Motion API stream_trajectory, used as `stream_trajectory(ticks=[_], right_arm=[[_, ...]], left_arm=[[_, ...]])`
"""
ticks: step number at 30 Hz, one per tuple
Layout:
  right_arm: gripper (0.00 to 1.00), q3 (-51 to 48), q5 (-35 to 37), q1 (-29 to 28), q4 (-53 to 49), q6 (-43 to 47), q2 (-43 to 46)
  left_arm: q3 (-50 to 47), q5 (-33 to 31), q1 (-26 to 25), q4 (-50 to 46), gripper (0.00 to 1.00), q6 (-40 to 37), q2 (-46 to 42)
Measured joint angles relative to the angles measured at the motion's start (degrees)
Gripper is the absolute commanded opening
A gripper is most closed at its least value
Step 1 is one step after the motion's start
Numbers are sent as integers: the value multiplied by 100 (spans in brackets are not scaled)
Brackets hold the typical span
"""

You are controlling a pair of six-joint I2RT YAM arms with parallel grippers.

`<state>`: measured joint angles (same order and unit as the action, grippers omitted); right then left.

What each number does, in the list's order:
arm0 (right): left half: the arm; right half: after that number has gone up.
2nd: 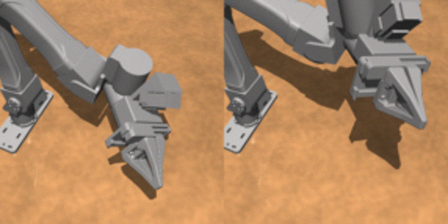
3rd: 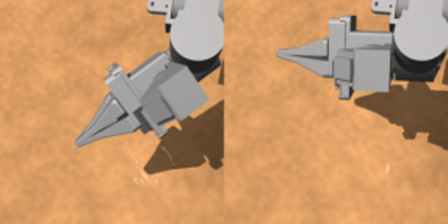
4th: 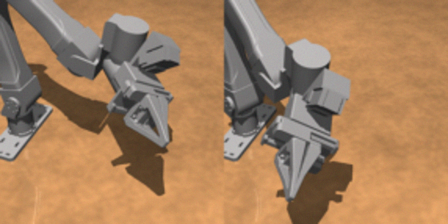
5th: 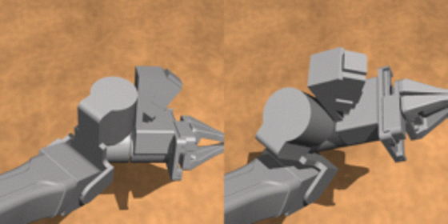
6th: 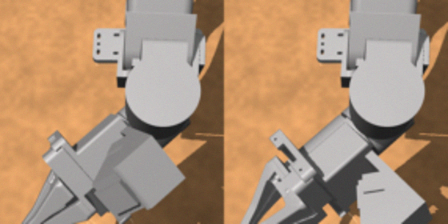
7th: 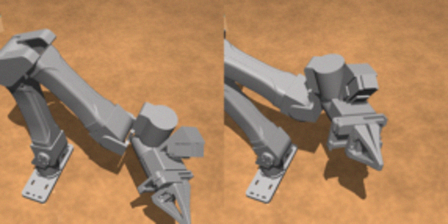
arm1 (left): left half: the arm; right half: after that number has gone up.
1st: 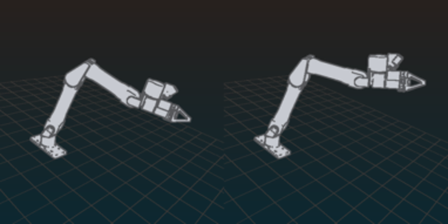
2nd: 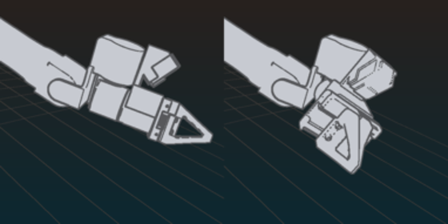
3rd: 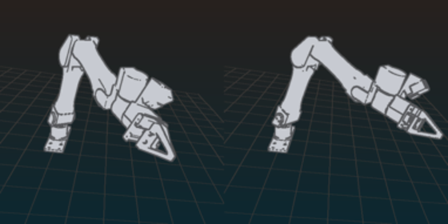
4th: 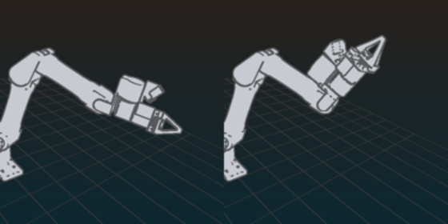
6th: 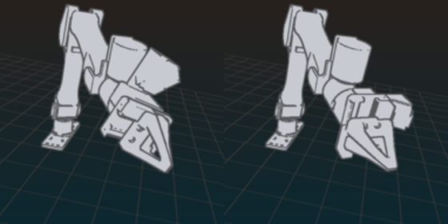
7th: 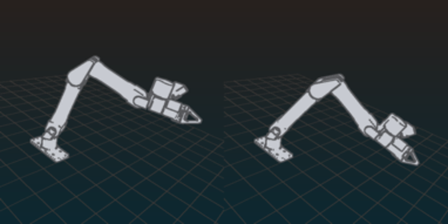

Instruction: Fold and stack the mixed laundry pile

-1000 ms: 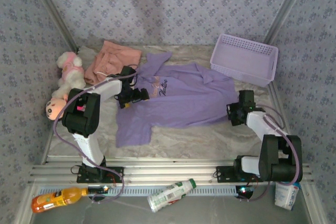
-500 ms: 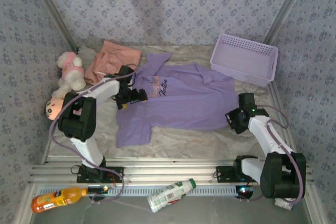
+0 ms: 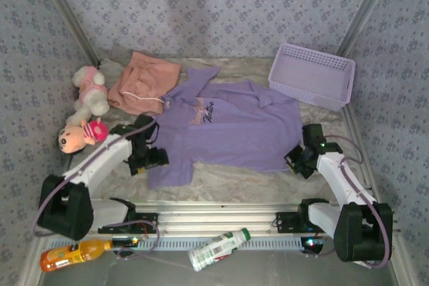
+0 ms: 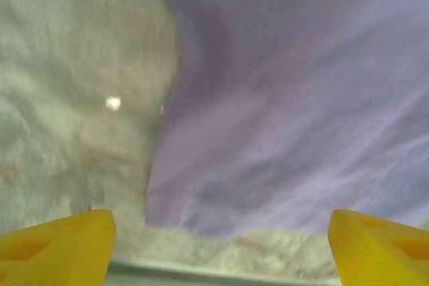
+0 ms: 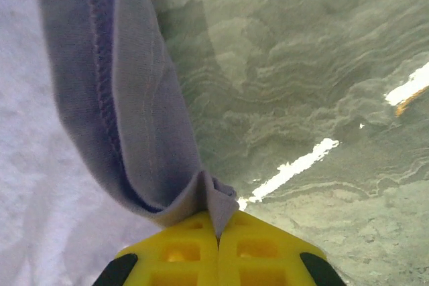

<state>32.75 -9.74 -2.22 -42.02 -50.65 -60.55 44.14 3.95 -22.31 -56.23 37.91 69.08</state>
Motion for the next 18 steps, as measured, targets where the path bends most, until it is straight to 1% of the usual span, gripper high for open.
stream_trajectory(ticks=[2,5,11,14,18], right_arm=[[0,0,-9,-81,0,63,-26],[0,-9,-15,-173,-4,122,-28],[0,-26,4,-251,-50,164,105],[0,-26,11,-256,-109,166,166],[0,-33,48,-256,-236,166,297]], left_arm=[[-192,70,-243,-37,61,229,-262],[-450,92,-398,-4,61,627,-374],[-1139,-48,-551,160,55,1228,-374],[-1272,-192,-551,341,52,1429,-341],[-1274,-363,-551,702,49,1578,-61]])
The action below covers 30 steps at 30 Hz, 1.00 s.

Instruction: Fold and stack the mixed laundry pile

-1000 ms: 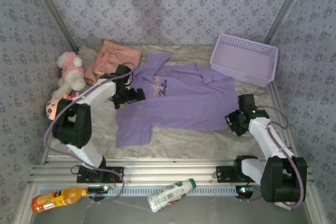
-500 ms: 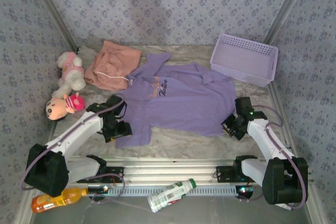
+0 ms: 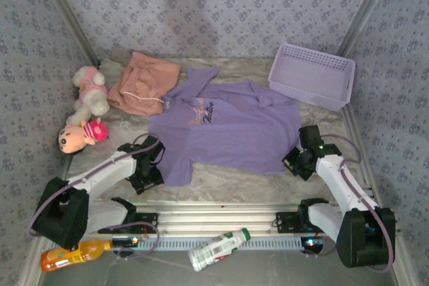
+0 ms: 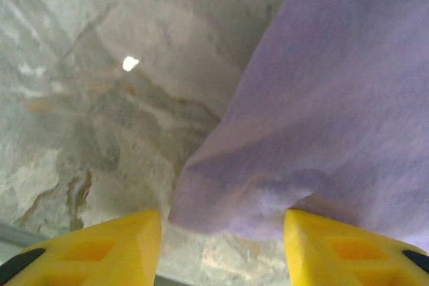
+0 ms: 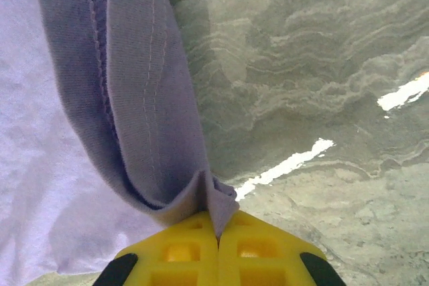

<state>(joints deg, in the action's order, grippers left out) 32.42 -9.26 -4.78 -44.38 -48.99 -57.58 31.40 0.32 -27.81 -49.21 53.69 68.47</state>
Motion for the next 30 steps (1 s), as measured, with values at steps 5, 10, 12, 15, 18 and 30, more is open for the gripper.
stream_trajectory(ticks=[5,10,12,15,18,30], right_arm=[[0,-28,66,0,-238,24,275],[0,-162,66,-4,-455,42,468],[0,-170,81,-4,-533,42,498],[0,-170,111,-4,-638,42,573],[0,-170,107,-4,-796,31,706],[0,85,-168,282,-713,-243,481]], left_arm=[[160,-122,0,282,41,87,234],[278,-116,7,619,0,50,481],[337,-133,7,612,0,-4,509],[341,-170,7,570,0,-26,450],[413,-308,7,275,0,-72,264],[2621,-927,437,-166,0,-568,614]])
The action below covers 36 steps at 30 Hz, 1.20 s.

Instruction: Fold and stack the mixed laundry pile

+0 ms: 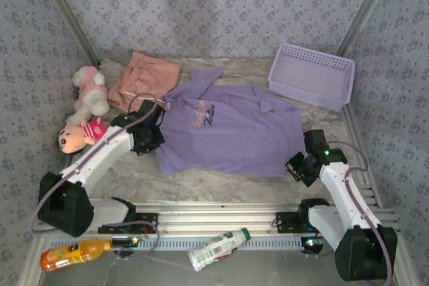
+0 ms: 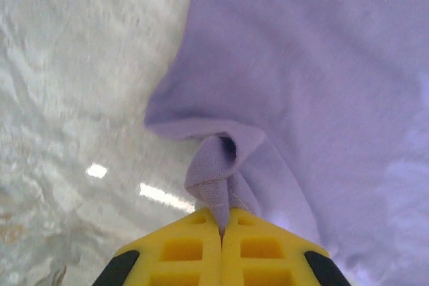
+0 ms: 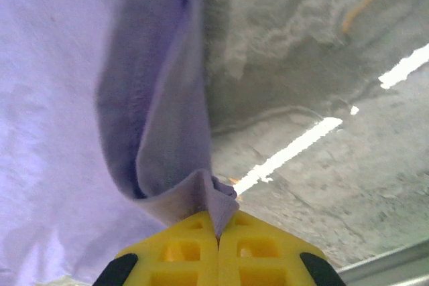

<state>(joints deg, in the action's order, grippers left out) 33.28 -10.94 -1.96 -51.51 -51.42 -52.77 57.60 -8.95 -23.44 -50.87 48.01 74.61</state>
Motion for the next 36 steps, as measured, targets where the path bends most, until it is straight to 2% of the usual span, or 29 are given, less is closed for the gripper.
stream_trajectory(ticks=[7,12,14,15,16,17,18,20,24,26,29,32,34,36], right_arm=[[0,673,-98,616,614,79,-949],[0,1263,-155,859,1093,190,-1838],[7,1561,-162,863,1266,258,-2295],[19,1733,-186,863,1362,304,-2551],[34,1915,-240,866,1449,361,-2822],[40,2061,-280,874,1528,424,-3021],[42,2258,-354,885,1615,503,-3276],[43,2640,-426,911,1672,688,-3661],[46,3233,-273,933,1556,1003,-3821],[46,3300,-120,933,1502,1145,-3679],[46,3104,116,931,1325,1279,-3259],[42,2564,175,933,1102,1373,-2721],[37,2138,157,966,964,1515,-2452],[34,1843,127,1019,885,1613,-2387]], left_arm=[[1349,-55,444,343,0,-415,1390],[2535,-50,507,474,0,-726,2465],[2892,-26,520,485,3,-822,2817],[3077,2,535,481,21,-874,3018],[3270,33,546,444,54,-964,3222],[3421,57,555,420,79,-975,3383],[3609,70,577,380,94,-1001,3576],[3805,70,621,323,100,-1029,3810],[3856,81,743,133,99,-1099,3829],[3869,155,798,109,96,-1200,3788],[3722,402,817,151,85,-1346,3539],[3071,820,804,297,62,-1412,2951],[2470,1165,787,450,42,-1364,2535],[2024,1403,739,557,30,-1351,2337]])
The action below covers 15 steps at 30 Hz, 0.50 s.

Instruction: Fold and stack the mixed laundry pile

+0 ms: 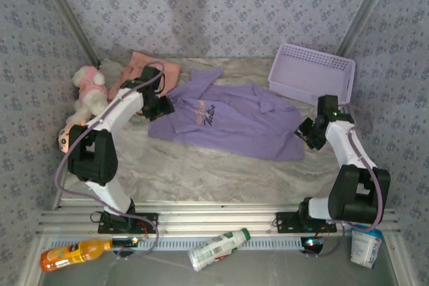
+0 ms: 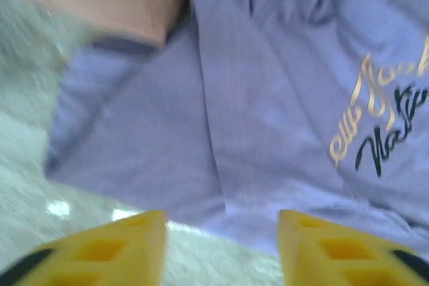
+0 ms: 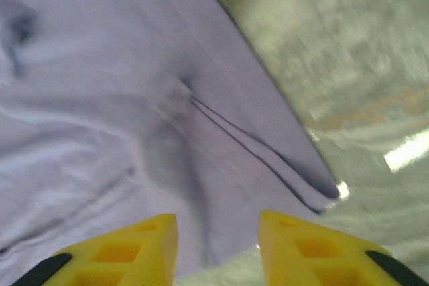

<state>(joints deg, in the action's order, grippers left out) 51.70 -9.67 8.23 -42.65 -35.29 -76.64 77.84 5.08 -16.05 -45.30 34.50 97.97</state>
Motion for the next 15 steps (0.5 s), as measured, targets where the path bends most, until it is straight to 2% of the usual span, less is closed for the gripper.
stream_trajectory(ticks=[6,10,11,15], right_arm=[[37,-402,-17,-28,90,146,-348],[36,-487,-7,-33,225,125,-789],[34,-483,7,-35,275,125,-883],[9,-393,120,-66,317,48,-1231]], left_arm=[[-645,476,-131,494,27,216,302],[-612,461,-20,894,27,380,798],[-573,437,24,942,27,407,916],[-363,306,181,1049,27,457,1257]])
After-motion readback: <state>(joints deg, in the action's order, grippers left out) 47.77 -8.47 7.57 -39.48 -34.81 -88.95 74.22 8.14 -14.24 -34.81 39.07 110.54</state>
